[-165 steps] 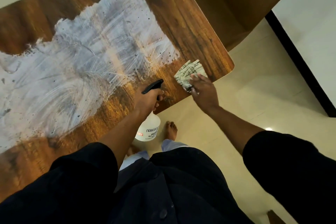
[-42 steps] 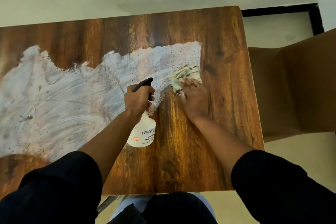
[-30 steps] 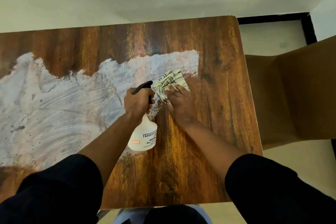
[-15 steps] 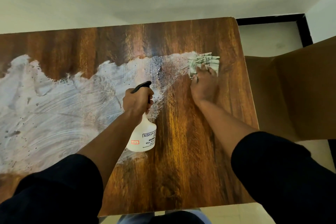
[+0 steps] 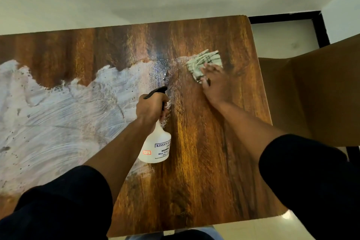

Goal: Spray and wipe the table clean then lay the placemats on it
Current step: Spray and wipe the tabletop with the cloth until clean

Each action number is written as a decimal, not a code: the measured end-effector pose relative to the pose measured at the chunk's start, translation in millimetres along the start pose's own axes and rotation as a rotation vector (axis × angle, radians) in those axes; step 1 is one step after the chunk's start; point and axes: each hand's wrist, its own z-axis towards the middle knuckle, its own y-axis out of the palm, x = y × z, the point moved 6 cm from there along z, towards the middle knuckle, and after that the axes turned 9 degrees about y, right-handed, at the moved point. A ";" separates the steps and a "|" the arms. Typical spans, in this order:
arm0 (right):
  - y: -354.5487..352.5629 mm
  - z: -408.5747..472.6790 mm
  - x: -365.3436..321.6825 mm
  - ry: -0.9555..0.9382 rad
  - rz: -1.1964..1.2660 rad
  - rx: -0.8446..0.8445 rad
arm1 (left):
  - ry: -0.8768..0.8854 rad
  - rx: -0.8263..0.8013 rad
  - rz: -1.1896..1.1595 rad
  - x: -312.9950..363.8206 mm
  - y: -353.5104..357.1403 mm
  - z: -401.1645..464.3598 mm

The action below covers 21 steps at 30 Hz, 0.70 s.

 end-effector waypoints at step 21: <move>36.4 2.2 -80.5 -0.097 -0.037 -0.073 | -0.023 0.125 0.001 -1.6 -50.4 -14.4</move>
